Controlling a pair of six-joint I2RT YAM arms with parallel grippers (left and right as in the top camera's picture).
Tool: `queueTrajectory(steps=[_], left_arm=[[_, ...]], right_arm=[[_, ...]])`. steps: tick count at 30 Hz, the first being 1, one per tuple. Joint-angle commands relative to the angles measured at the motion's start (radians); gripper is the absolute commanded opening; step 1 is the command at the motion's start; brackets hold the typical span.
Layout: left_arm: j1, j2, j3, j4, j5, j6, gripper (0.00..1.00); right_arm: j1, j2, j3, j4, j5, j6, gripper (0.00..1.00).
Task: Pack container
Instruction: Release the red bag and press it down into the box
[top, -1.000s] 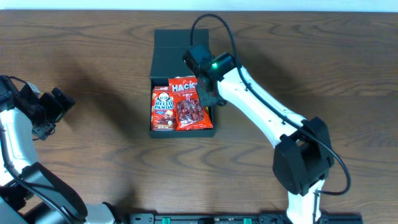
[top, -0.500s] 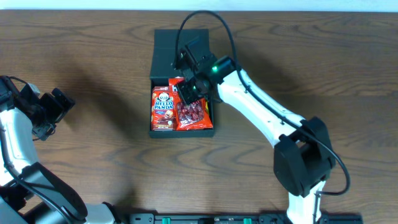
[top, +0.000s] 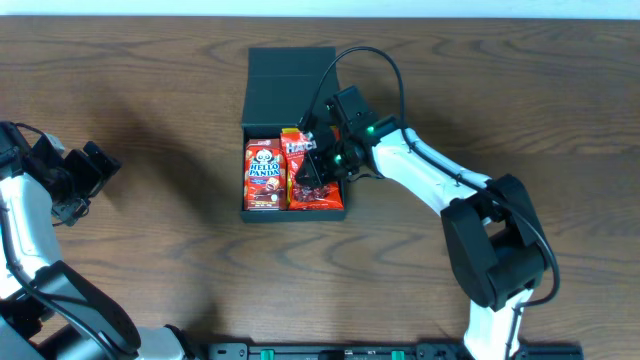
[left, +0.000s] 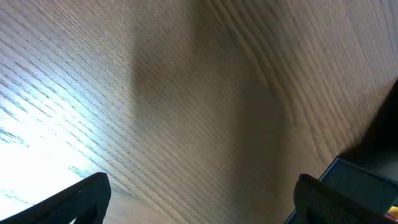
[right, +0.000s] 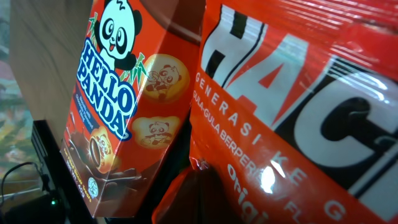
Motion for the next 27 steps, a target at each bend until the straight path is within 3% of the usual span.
queueTrajectory(steps=[1, 9, 19, 27], left_arm=[[0.0, -0.015, 0.02, -0.001, 0.0, 0.007, 0.95], [0.0, -0.015, 0.02, -0.002, 0.0, 0.008, 0.95], [0.0, -0.015, 0.02, -0.001, 0.0, 0.008, 0.95], [0.0, -0.015, 0.02, -0.002, 0.0, 0.008, 0.95]], right_arm=[[-0.016, -0.001, -0.023, 0.006, 0.006, 0.011, 0.02], [-0.021, -0.036, 0.113, 0.016, -0.095, -0.003, 0.02], [-0.061, -0.026, 0.14, -0.084, 0.142, -0.082, 0.02], [-0.054, 0.046, 0.099, -0.097, 0.185, -0.084, 0.02]])
